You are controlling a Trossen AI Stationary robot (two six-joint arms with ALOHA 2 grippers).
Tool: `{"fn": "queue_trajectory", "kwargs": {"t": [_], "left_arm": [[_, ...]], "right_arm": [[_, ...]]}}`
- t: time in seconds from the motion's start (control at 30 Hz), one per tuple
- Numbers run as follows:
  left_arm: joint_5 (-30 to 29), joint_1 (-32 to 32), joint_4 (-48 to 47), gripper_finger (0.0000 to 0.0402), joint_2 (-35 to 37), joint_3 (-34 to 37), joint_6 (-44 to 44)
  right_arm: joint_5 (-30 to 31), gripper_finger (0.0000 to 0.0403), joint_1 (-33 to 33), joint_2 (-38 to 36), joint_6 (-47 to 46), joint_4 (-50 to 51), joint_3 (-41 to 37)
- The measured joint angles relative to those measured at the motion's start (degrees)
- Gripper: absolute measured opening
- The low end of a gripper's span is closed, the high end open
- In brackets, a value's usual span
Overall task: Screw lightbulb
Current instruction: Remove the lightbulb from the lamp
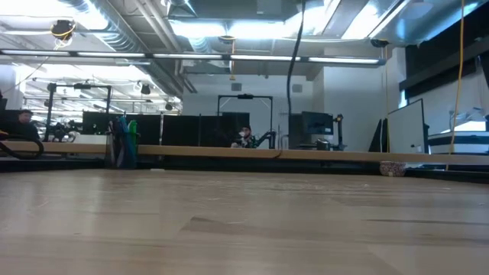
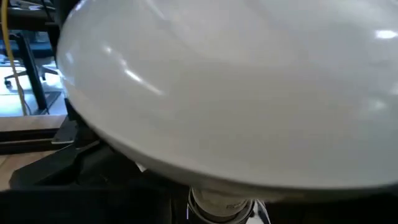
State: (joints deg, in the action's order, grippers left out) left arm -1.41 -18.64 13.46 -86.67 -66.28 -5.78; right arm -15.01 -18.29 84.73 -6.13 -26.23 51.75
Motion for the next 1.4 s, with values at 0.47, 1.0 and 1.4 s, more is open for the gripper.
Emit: {"fn": "queue_trajectory", "kwargs": {"t": [0.47, 1.0, 1.4], "left_arm": [[-19.9, -2.1, -3.3, 0.0137, -0.1, 0.1, -2.7], [-50.0, -4.2, -0.5, 0.0135, -6.1, -0.2, -9.1], [-26.4, -4.2, -1.8, 0.0135, -1.8, 0.1, 0.3]], "right_arm": [[25.3, 0.017, -0.3, -0.9, 2.0, 7.5, 0.0], [49.4, 0.0202, -0.1, -0.8, 3.4, 12.2, -0.2], [11.5, 0.0384, 0.0, -6.5, 1.8, 14.4, 0.0]]}}
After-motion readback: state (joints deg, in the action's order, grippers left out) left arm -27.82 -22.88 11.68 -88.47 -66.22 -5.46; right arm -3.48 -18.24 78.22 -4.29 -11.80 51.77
